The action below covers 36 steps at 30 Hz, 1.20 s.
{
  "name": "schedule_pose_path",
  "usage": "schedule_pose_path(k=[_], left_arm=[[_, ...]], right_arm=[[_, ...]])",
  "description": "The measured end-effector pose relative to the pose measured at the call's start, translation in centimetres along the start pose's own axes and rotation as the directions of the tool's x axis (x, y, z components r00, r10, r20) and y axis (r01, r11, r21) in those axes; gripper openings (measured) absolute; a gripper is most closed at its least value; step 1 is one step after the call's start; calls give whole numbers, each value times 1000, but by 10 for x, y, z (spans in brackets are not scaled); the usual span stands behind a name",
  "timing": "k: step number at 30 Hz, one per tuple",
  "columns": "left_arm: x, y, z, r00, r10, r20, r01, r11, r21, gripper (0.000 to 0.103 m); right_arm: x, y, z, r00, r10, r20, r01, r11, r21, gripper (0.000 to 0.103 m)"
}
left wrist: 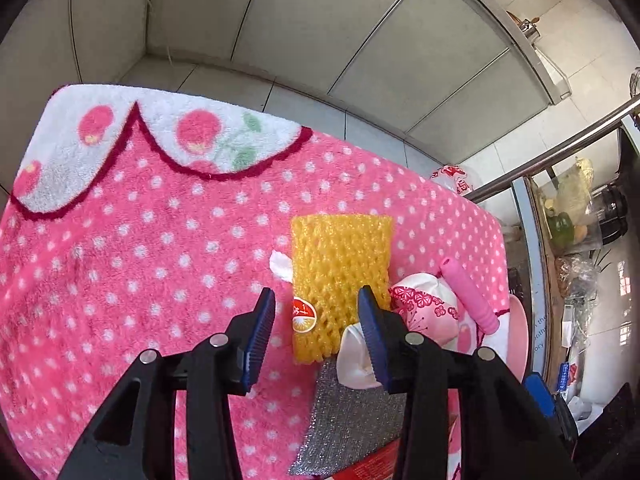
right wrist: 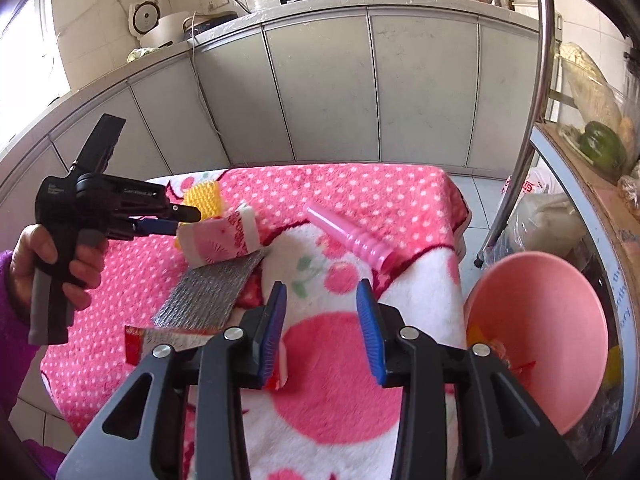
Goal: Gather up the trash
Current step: 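Grasp the second yellow foam net with the left tool while the right tool grasps the pink plastic tube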
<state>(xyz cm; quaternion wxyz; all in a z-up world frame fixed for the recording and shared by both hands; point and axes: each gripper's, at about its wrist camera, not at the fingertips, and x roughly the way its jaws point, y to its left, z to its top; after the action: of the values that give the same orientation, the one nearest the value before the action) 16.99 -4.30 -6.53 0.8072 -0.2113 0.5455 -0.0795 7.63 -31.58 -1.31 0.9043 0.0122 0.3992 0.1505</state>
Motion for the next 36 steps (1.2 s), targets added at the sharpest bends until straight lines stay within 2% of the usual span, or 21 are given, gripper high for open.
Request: schedule_pose_path(k=[2, 6, 10, 14, 18, 25, 27, 30, 33, 36], left_arm=[[2, -3, -1, 1000, 7, 21, -8, 1000, 22, 42], [1, -12, -3, 997, 35, 73, -42, 995, 89, 35], [-6, -12, -1, 993, 34, 112, -47, 992, 118, 9], [-18, -6, -1, 990, 26, 139, -46, 989, 137, 8], [-36, -1, -4, 985, 20, 171, -43, 990, 135, 7], [-72, -2, -20, 967, 33, 252, -80, 980, 180, 7], [-78, -3, -25, 965, 26, 260, -77, 979, 187, 7], [-87, -4, -32, 962, 20, 271, -76, 978, 197, 7], [-93, -7, -37, 959, 20, 282, -81, 975, 206, 7], [-98, -12, -44, 957, 16, 291, -82, 973, 216, 7]], right_arm=[[11, -5, 8, 1000, -11, -15, 11, 1000, -22, 38], [36, -9, 19, 997, -17, -78, 12, 997, -73, 38], [59, -7, 29, 992, -35, -119, 18, 990, -136, 38], [81, -2, 35, 988, -50, -148, 21, 982, -188, 38], [93, 0, 39, 988, -82, -134, 50, 973, -226, 38], [108, -4, 41, 983, -126, -136, 86, 959, -269, 38], [105, -5, 40, 983, -122, -138, 82, 962, -261, 37], [99, -5, 37, 982, -122, -144, 83, 964, -251, 26], [87, -7, 28, 980, -104, -169, 65, 973, -223, 25], [77, -11, 19, 980, -72, -184, 46, 988, -145, 24]])
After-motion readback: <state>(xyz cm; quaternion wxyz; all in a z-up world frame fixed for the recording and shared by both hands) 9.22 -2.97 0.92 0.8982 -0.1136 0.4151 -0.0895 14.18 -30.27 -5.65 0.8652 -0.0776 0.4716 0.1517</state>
